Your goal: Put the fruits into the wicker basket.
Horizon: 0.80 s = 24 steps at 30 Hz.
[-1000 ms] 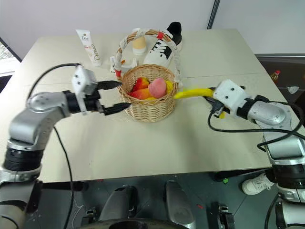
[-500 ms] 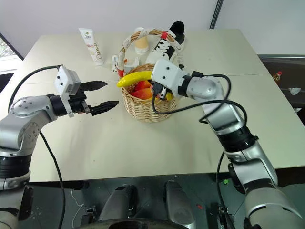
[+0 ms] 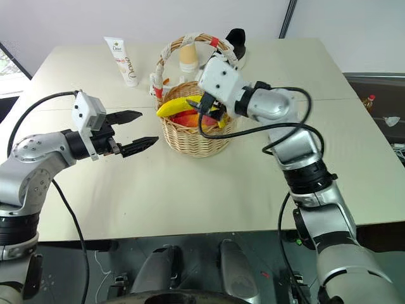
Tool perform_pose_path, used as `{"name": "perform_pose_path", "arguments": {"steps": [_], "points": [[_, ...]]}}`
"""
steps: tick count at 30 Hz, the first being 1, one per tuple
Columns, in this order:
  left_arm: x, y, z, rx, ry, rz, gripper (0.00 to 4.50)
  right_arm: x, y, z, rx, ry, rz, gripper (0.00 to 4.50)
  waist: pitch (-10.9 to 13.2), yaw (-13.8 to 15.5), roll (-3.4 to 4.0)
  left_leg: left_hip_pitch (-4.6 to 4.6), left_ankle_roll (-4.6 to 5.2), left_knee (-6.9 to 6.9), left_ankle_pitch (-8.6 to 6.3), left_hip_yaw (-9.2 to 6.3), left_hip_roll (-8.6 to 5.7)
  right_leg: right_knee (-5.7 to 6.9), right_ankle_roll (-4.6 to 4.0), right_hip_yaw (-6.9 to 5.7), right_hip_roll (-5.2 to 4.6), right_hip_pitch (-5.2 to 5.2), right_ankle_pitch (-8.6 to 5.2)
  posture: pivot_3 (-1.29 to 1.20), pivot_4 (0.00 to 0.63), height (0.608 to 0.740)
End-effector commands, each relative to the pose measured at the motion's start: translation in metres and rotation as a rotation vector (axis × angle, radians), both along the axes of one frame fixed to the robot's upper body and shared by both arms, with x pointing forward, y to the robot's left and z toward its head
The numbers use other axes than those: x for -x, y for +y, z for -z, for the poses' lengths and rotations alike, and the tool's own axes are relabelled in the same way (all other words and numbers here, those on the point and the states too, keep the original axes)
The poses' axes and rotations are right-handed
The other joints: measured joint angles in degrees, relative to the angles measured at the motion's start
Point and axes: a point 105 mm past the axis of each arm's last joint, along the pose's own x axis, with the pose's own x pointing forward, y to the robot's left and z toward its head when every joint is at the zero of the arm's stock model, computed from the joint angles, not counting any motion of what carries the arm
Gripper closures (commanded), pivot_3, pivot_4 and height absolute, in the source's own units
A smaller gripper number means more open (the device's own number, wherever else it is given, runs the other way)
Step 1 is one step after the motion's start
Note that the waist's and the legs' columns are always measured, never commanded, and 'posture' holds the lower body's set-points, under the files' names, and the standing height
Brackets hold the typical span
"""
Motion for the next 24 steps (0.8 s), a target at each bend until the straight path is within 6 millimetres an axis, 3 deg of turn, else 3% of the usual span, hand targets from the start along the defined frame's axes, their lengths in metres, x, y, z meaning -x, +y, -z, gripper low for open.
{"name": "perform_pose_path", "arguments": {"steps": [1,4,7,16,19,21,22,24], "points": [[0.001,-0.005,-0.014,0.013,-0.054,0.035,0.0,0.019,-0.034,-0.018,-0.132,0.044,0.027,0.34,0.0,0.26,0.0,-0.03,0.0,0.0,0.0,0.0,0.0,-0.01,0.0,-0.01,-0.01,0.0,0.0,0.0,0.15,0.74],[0.001,-0.008,-0.014,0.019,-0.054,0.051,0.0,0.017,-0.056,-0.008,-0.193,0.127,0.12,0.34,0.0,0.22,-0.01,-0.05,0.0,0.02,0.0,0.02,-0.03,-0.02,0.0,-0.05,-0.07,0.0,0.0,0.0,0.15,0.74],[0.001,-0.012,-0.014,0.026,-0.053,0.07,0.0,0.006,-0.066,0.004,-0.299,0.201,0.205,0.34,0.0,-0.42,0.0,0.02,0.0,0.01,0.0,0.06,-0.07,0.01,0.0,-0.02,0.01,0.0,0.0,0.0,0.15,0.74],[0.0,-0.02,-0.015,0.037,-0.06,0.092,0.0,-0.047,-0.054,0.014,-0.544,0.256,0.311,0.34,0.01,-0.61,0.02,0.13,0.0,-0.06,0.01,0.15,0.0,0.06,-0.09,0.03,0.14,0.0,0.04,0.0,0.15,0.74],[0.002,-0.018,-0.016,0.039,-0.065,0.08,0.0,-0.054,-0.055,0.015,-0.574,0.262,0.319,1.15,0.0,-0.3,0.02,0.05,0.0,-0.07,0.01,0.16,-0.02,-0.01,-0.08,0.03,0.09,-0.01,0.05,0.0,0.15,0.74],[0.004,-0.016,-0.016,0.04,-0.067,0.068,0.0,-0.056,-0.057,0.014,-0.585,0.259,0.317,2.25,0.0,-0.18,0.02,0.03,-0.01,-0.08,0.0,0.15,-0.01,-0.03,-0.08,0.02,0.04,-0.01,0.05,0.0,0.15,0.74],[0.005,-0.015,-0.016,0.04,-0.067,0.064,0.0,-0.056,-0.057,0.013,-0.588,0.255,0.314,2.48,0.0,-0.17,0.02,0.02,-0.01,-0.08,0.0,0.14,-0.01,-0.03,-0.08,0.02,0.03,-0.01,0.05,0.0,0.15,0.74],[0.007,-0.014,-0.015,0.038,-0.066,0.057,0.0,-0.055,-0.059,0.011,-0.594,0.247,0.309,3.47,0.01,-0.2,0.02,0.0,0.0,-0.08,0.0,0.14,0.0,-0.03,-0.08,0.02,0.01,-0.02,0.05,0.0,0.15,0.74]]}}
